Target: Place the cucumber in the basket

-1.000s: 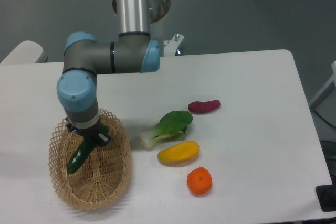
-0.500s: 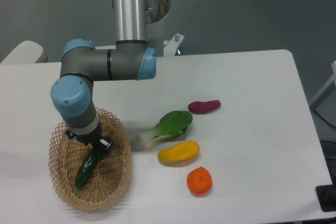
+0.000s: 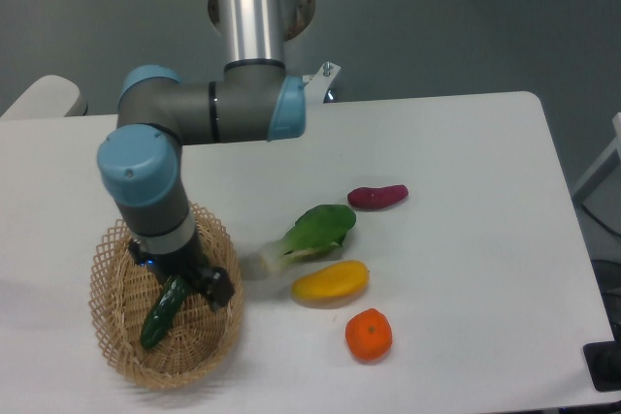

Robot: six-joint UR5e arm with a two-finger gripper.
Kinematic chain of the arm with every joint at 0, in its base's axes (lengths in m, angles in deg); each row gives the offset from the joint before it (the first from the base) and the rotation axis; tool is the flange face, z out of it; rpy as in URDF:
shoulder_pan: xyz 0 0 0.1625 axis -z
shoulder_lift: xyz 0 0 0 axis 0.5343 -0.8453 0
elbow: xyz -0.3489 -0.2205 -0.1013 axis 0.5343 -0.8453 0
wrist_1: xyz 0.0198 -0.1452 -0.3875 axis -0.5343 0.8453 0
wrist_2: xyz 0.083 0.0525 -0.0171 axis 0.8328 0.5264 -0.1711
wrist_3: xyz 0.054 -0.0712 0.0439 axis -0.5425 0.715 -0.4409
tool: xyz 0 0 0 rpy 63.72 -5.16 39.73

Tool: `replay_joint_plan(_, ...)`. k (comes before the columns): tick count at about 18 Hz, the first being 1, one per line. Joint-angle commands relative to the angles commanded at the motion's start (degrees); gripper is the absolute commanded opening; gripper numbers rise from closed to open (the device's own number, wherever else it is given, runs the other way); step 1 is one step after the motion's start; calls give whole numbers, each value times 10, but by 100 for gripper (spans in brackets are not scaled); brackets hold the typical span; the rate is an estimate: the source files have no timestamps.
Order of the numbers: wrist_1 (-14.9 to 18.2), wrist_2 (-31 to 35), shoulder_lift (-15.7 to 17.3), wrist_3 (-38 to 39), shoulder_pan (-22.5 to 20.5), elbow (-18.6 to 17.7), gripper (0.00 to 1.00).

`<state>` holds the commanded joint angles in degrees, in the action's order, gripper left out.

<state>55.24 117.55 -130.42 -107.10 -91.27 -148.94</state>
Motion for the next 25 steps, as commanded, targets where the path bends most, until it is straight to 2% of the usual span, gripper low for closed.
replay_joint_plan(4,4,0,0,-16,-34,26,100)
replay_joint_plan(7,9,6,2,-114,-54,30,100)
replay_joint_plan(9,11,9,2,-148,-73,33,100)
replay_joint_plan(15,12,2,13,-323,-142,34,100)
replay_joint_plan(18,30,-3,14,-395,-171,39,100)
replay_joint_plan(21,31,-1,25,-501,-192,34,100)
replay_joint_plan(25,54,-11,28,-580,-218,37,100)
